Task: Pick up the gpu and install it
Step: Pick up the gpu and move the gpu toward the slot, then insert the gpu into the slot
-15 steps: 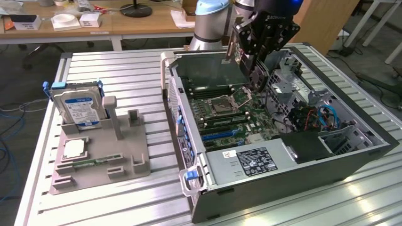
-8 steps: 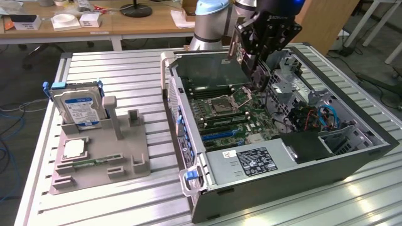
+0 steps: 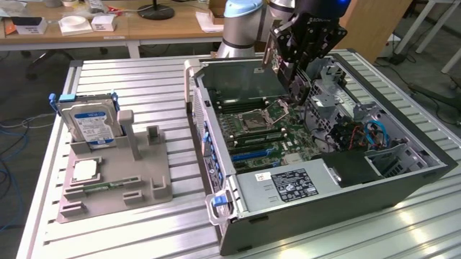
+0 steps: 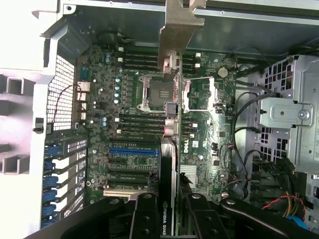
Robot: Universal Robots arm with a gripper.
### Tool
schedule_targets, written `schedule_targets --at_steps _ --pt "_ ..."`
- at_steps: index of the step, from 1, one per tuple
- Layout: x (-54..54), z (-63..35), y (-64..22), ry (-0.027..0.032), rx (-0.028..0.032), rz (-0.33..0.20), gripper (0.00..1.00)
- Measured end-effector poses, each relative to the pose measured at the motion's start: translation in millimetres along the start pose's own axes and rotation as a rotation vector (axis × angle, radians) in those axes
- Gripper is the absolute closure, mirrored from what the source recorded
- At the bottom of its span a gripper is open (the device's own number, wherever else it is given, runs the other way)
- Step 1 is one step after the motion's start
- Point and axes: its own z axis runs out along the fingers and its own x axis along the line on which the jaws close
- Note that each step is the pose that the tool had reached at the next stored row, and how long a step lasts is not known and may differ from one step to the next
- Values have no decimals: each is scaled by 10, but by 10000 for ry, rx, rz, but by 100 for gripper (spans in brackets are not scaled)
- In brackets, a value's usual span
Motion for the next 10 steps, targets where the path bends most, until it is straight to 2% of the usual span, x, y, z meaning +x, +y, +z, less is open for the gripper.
schedule_targets --at_steps 10 --pt "0 0 0 2 -1 -33 74"
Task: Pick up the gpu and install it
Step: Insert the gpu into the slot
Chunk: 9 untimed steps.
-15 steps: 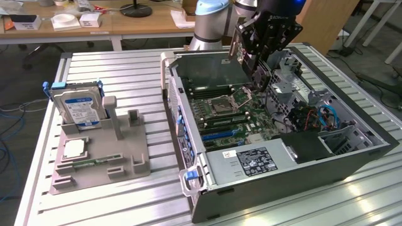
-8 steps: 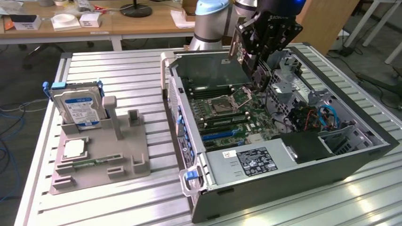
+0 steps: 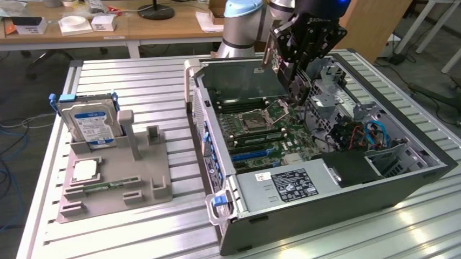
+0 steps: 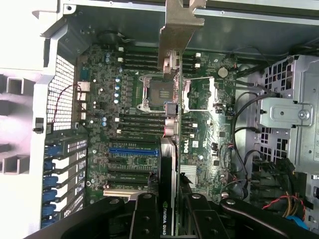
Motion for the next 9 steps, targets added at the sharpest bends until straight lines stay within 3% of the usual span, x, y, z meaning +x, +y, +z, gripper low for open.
schedule_targets --at_steps 9 --pt "5 0 -3 36 -11 -531 74"
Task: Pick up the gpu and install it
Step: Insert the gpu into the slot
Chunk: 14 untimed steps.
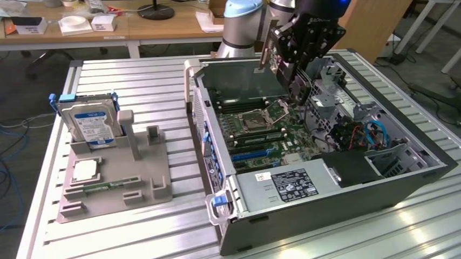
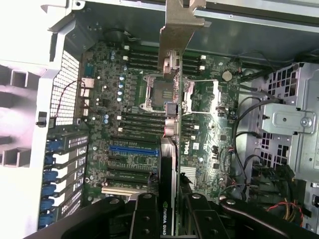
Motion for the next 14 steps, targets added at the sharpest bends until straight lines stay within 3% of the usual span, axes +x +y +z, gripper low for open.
schedule_targets --at_steps 14 --pt "28 -2 -22 56 -20 -864 74"
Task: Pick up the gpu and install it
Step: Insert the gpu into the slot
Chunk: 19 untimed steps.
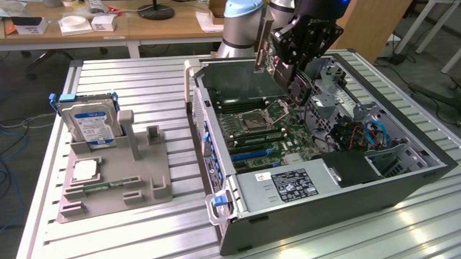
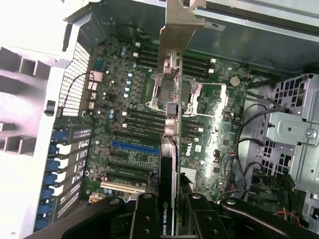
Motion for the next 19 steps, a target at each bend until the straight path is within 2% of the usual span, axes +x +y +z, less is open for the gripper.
schedule_targets --at_steps 19 --pt "1 0 -1 79 -26 -1163 74"
